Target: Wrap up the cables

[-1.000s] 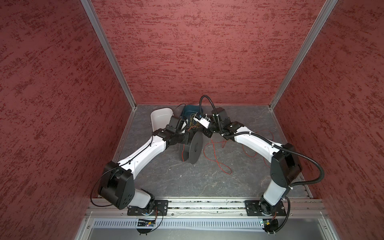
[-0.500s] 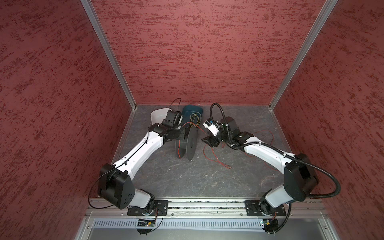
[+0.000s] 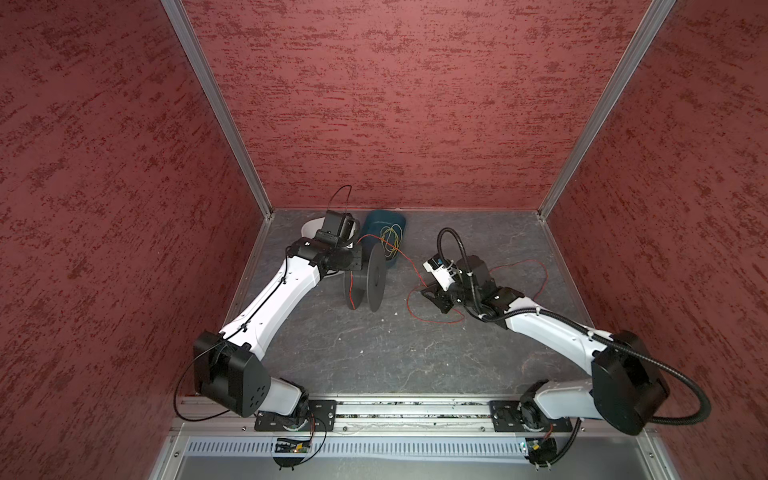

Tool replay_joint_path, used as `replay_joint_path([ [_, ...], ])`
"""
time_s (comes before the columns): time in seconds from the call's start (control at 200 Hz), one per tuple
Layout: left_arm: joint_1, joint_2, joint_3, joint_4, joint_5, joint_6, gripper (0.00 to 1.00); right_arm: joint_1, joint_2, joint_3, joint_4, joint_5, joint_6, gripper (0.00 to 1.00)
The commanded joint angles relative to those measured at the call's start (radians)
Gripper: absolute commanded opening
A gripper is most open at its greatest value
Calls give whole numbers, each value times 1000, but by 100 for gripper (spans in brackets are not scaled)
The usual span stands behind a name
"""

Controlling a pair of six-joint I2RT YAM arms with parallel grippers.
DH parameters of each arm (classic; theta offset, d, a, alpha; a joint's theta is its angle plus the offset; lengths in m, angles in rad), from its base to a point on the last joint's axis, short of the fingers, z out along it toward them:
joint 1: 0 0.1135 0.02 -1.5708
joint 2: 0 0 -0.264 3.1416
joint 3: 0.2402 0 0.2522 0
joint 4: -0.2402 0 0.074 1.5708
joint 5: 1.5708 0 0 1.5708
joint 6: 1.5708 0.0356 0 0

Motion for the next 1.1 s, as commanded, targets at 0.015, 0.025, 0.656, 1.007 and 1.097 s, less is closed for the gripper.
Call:
replay_joint_path([
  [0.015, 7, 0, 55, 5, 35, -19, 0, -4, -51, -46, 123, 95, 24, 5],
  [0.025, 7, -1, 57, 4, 39, -19, 0, -5, -54, -51, 130, 104, 26, 2],
  [0.656, 204, -205, 12, 156, 406, -219, 0, -67, 252, 20, 343, -51, 187, 0],
  [1.007, 229, -169, -44, 398, 409, -473, 0, 68, 238, -90, 558, 86, 304, 0],
  [1.097, 228, -171, -73, 469, 380, -528, 0, 113, 240, -76, 560, 124, 305, 0],
])
